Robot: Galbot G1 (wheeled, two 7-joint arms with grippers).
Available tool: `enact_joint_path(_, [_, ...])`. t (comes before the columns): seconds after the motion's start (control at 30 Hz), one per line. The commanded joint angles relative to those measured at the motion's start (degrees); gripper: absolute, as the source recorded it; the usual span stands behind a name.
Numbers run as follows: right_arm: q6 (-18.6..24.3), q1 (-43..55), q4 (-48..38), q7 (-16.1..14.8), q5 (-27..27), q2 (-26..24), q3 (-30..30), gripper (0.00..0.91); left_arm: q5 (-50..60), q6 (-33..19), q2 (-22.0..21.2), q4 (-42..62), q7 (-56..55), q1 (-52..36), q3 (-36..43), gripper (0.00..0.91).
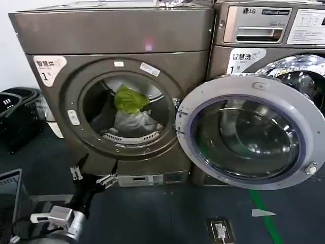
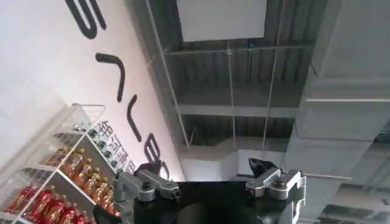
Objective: Grasp the clothes from the dryer.
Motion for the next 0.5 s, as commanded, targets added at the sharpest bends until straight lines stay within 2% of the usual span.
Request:
enact_joint_path(0.03, [0.0,0.0,0.0,0.0,0.0,0.0,0.0,0.907,0.0,0.0,0.0,0.0,0.0,0.0,0.0,0.907])
enact_joint_path(0.5, [0.2,0.0,0.5,0.1,0.0,0.3,-0.4,0.907,0.0,0.0,0.0,-0.4,-0.2,0.0,-0.2,0.907])
